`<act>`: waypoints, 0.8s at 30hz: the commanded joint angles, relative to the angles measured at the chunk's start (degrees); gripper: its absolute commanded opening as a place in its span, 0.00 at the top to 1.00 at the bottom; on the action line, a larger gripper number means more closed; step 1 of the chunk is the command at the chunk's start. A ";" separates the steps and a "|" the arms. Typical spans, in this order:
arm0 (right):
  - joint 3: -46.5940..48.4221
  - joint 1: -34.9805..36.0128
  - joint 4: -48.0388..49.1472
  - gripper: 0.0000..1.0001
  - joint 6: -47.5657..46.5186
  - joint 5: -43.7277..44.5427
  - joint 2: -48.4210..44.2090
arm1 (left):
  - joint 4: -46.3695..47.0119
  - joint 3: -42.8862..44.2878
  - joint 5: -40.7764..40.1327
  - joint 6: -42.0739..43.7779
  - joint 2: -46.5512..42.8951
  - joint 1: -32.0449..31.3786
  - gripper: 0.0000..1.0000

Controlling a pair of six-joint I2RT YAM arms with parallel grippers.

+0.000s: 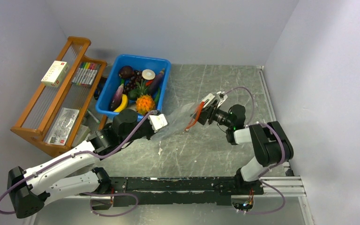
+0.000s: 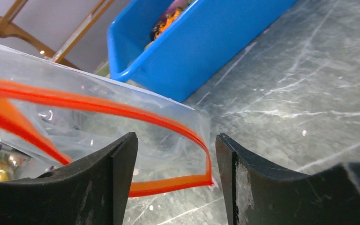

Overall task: Place the food in the zip-top bag and seal the zipper
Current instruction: Pick up the zipper food storage bag at the corner of the board.

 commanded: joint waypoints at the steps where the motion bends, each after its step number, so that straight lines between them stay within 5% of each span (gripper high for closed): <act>1: -0.94 1.30 19.19 0.39 5.99 -2.92 4.77 | 0.03 -0.22 -0.66 0.57 -0.63 -0.33 0.93; 4: -0.37 2.72 21.13 0.47 6.74 -3.52 8.01 | 0.91 -1.11 -0.31 0.68 -0.97 -0.40 0.93; 8: -2.21 2.56 23.55 0.74 8.58 -2.04 7.61 | 0.39 -0.59 -2.41 0.23 -0.69 -0.36 0.93; 12: -2.57 2.65 14.97 1.00 6.68 -0.39 1.85 | 0.25 -0.22 -6.74 -1.22 -1.28 -0.40 0.93; 15: -2.32 2.66 4.12 1.00 3.15 1.10 -5.93 | 1.45 -0.05 -9.59 -3.41 -3.11 -0.33 0.85; 20: 1.17 3.59 -19.61 1.00 -2.39 8.03 -19.66 | 2.16 2.43 -12.11 -8.99 -5.71 -0.33 0.49; 24: 3.95 3.79 -30.81 1.00 -1.97 9.12 -26.42 | -0.27 7.16 -15.48 -16.24 -5.27 -0.33 0.39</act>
